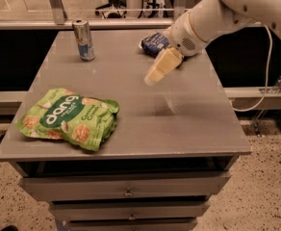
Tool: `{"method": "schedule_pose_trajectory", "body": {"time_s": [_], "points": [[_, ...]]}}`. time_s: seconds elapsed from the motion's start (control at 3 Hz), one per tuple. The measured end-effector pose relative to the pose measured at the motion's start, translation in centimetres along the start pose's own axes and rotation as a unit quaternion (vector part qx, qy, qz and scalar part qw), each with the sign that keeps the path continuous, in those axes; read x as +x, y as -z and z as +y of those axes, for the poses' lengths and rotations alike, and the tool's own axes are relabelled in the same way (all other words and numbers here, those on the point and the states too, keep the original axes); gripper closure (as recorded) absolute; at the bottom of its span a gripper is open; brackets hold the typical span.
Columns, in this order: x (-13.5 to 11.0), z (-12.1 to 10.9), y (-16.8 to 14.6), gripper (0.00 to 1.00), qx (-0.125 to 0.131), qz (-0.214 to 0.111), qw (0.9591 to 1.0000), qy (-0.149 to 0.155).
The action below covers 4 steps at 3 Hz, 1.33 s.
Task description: Pick redbull can
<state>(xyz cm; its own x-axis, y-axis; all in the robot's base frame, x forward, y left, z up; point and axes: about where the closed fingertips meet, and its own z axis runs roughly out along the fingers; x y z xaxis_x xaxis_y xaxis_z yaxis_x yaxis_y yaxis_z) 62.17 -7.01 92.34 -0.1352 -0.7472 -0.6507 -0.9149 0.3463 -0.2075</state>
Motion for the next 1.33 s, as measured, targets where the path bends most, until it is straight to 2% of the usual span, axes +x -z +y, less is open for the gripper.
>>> {"method": "schedule_pose_trajectory", "body": {"time_s": [0.33,0.67,1.0,1.33], "points": [[-3.1,-2.5,-4.9,0.0,0.005,-0.066,0.9976,-0.021],[-5.9,-4.9,-9.5,0.0,0.019,-0.126,0.9909,-0.042],[-9.5,-6.8,-14.8,0.0,0.022,-0.191,0.9791,-0.067],[-11.5,-7.0,-17.7,0.0,0.013,-0.221,0.9719,-0.079]]}}
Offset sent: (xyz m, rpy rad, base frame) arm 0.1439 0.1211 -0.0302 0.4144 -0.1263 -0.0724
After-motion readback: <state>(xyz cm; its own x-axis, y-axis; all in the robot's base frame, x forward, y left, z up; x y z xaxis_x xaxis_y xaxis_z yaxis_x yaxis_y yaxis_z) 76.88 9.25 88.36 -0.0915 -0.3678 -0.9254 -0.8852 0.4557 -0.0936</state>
